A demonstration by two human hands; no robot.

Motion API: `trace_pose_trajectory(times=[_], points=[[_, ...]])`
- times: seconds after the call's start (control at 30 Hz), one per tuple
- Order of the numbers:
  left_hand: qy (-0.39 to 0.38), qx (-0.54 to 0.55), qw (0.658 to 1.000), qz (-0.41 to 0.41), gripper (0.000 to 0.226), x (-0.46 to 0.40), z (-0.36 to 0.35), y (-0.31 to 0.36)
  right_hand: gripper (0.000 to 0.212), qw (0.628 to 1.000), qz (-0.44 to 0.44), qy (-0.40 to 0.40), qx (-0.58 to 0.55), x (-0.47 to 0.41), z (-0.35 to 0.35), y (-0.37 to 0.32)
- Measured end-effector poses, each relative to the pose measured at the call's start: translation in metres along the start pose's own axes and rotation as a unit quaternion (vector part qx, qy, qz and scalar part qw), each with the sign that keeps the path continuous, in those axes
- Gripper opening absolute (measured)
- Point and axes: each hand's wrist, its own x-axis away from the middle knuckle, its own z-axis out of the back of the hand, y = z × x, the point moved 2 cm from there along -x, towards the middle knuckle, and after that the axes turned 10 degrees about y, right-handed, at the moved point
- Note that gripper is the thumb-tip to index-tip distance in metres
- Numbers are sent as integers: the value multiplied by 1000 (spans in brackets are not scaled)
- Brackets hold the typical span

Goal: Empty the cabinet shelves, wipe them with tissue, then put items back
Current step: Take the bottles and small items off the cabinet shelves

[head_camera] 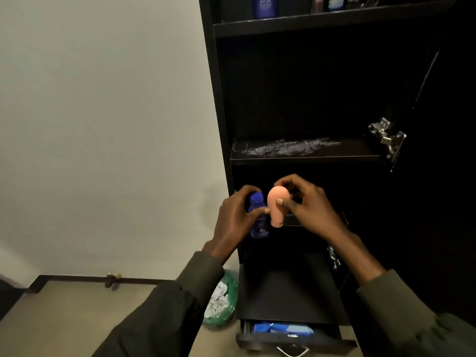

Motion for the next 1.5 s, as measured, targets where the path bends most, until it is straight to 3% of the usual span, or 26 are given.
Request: trace_pose_trajectory(times=[0.13, 0.4, 0.63, 1.03, 1.33, 1.5], points=[[-55, -13, 998, 41, 34, 25, -26, -41, 32, 998, 5, -30, 47, 10, -24, 45], [-108, -53, 990, 67, 30, 45, -60, -97, 36, 988, -70, -99, 91, 30, -74, 125], [-151, -90, 981, 85, 27, 58, -86, -122, 40, 981, -116, -103, 114, 45, -102, 178], [-176, -175, 960, 127, 46, 93, -112, -167, 31, 966, -131, -156, 162, 72, -137, 221], [-178, -178, 958, 138, 45, 103, -123, -187, 27, 965, -141, -150, 165, 82, -164, 233], [-178, -176, 958, 138, 30, 105, -129, -195, 18, 963, -158, -156, 150, 84, -169, 243]])
